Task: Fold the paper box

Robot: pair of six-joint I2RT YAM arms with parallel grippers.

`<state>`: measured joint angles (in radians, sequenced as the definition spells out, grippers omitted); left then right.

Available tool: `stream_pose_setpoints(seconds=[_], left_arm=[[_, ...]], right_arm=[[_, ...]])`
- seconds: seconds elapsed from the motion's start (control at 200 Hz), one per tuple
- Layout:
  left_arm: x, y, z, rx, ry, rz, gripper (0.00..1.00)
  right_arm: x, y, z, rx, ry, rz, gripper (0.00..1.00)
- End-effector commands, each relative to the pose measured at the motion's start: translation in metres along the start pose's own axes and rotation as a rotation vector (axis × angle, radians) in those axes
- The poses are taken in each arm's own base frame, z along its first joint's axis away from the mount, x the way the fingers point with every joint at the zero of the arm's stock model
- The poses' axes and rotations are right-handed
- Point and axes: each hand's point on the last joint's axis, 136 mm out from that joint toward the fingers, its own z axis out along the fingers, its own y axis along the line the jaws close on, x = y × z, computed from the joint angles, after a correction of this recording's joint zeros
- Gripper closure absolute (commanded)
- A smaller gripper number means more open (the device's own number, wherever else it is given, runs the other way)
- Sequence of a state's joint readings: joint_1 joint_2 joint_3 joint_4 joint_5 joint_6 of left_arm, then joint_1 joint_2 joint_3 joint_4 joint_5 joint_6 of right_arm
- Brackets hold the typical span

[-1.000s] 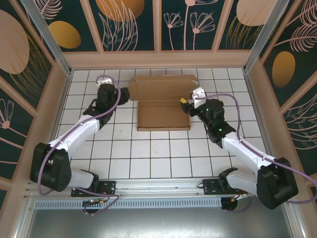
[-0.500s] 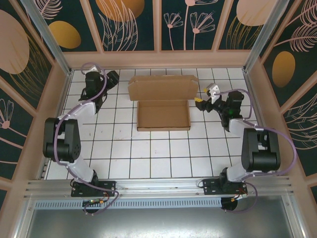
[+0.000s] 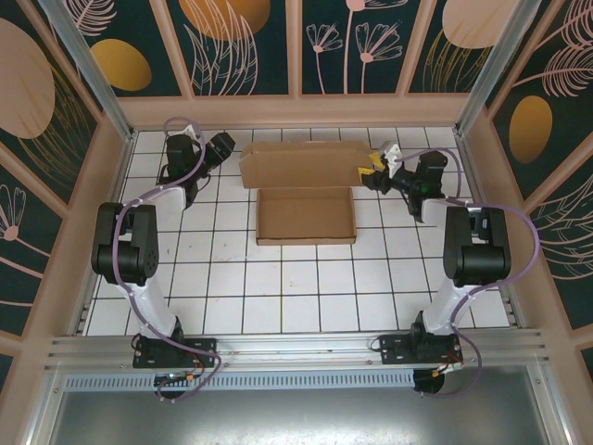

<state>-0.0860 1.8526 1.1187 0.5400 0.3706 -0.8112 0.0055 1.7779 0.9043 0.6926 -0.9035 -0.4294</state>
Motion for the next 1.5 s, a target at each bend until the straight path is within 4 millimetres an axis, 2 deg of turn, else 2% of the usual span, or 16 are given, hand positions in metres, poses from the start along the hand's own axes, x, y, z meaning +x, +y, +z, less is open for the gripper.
stream_pose_setpoints(seconds=[0.0,0.17,0.275,0.39,0.525,0.645,0.706,0.826,0.886,0.896,0.956,1.036,1.141,1.271,1.351,1.496], left_arm=[[-0.003,-0.018,0.003,0.093,0.003,-0.001,0.34],[0.008,-0.016,0.0,0.113,0.023,-0.037,0.38],[0.015,-0.02,-0.002,0.142,0.043,-0.057,0.4],[0.028,-0.025,-0.005,0.155,0.065,-0.068,0.41],[0.042,-0.028,-0.007,0.148,0.081,-0.069,0.42],[0.042,-0.028,-0.012,0.121,0.06,-0.076,0.42],[0.05,-0.02,-0.018,0.092,0.062,-0.087,0.42],[0.051,-0.022,-0.026,0.066,0.053,-0.065,0.4],[0.053,-0.012,-0.029,0.014,0.052,-0.045,0.39],[0.047,-0.017,-0.034,0.015,0.038,-0.032,0.38],[0.04,-0.01,-0.044,-0.067,0.011,0.019,0.36],[0.027,0.002,-0.064,-0.183,-0.045,0.093,0.34],[0.006,0.008,-0.102,-0.298,-0.171,0.207,0.31],[-0.007,-0.006,-0.141,-0.286,-0.301,0.384,0.26],[0.0,-0.018,-0.14,-0.244,-0.241,0.538,0.24],[0.025,-0.021,-0.127,-0.172,-0.094,0.769,0.26]], right_arm=[[-0.001,0.004,0.008,-0.04,-0.003,-0.009,0.6],[-0.003,0.011,0.014,-0.017,0.004,0.007,0.9],[-0.01,0.009,0.021,0.093,0.02,0.016,1.0],[-0.012,0.013,0.032,0.255,0.068,0.025,1.0],[0.003,0.012,0.036,0.536,0.117,0.093,1.0],[0.005,0.02,0.04,0.776,0.121,0.124,1.0],[0.003,0.02,0.044,0.897,0.136,0.159,1.0],[-0.001,0.034,0.07,0.935,0.176,0.169,1.0],[0.0,0.037,0.075,0.954,0.181,0.151,1.0],[0.001,0.037,0.075,0.954,0.184,0.148,1.0],[0.0,0.035,0.072,0.97,0.181,0.146,1.0],[0.001,0.032,0.065,0.967,0.173,0.166,1.0],[0.0,0.031,0.061,0.932,0.157,0.197,1.0],[-0.001,0.039,0.067,0.835,0.155,0.166,1.0],[0.001,0.044,0.068,0.792,0.15,0.148,1.0],[0.006,0.048,0.068,0.736,0.136,0.16,1.0]])
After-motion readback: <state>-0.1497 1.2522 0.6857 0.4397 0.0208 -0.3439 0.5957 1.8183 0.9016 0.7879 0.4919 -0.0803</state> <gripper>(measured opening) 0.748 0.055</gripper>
